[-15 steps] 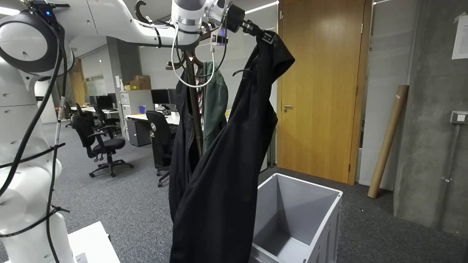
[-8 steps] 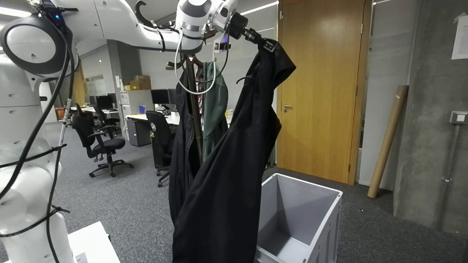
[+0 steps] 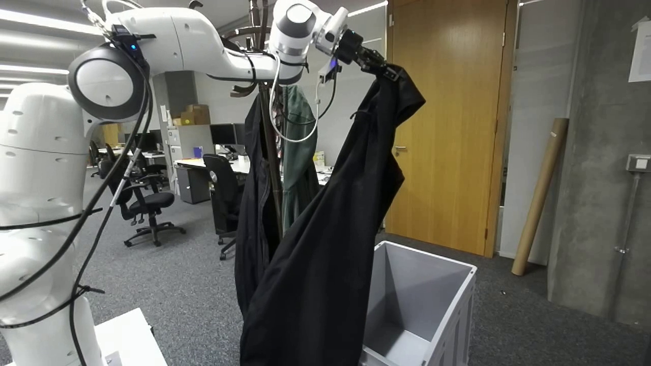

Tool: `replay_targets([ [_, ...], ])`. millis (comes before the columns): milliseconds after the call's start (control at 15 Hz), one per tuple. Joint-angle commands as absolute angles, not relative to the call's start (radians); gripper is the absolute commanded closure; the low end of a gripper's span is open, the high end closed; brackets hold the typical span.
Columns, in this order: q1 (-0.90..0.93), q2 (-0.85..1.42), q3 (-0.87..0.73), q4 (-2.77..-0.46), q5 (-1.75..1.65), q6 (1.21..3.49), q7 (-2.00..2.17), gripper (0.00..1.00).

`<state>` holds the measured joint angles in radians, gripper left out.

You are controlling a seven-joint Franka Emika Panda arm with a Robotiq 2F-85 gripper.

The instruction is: Put the black hoodie in the white container.

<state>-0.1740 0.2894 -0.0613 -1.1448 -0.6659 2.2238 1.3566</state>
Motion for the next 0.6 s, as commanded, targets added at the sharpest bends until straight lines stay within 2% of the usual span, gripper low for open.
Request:
replay_targets([
  [0, -0.114, 0.450, -0.150, -0.909, -0.614, 2.160, 1.416, 0.99],
  [333, -0.097, 0.619, -0.219, -0.710, -0.511, 2.063, 1.416, 0.97],
  [400, -0.098, 0.648, -0.230, -0.670, -0.490, 2.041, 1.410, 0.72],
  [467, -0.102, 0.674, -0.238, -0.634, -0.468, 2.020, 1.404, 0.72],
  [533, -0.104, 0.699, -0.249, -0.596, -0.455, 2.000, 1.409, 0.67],
])
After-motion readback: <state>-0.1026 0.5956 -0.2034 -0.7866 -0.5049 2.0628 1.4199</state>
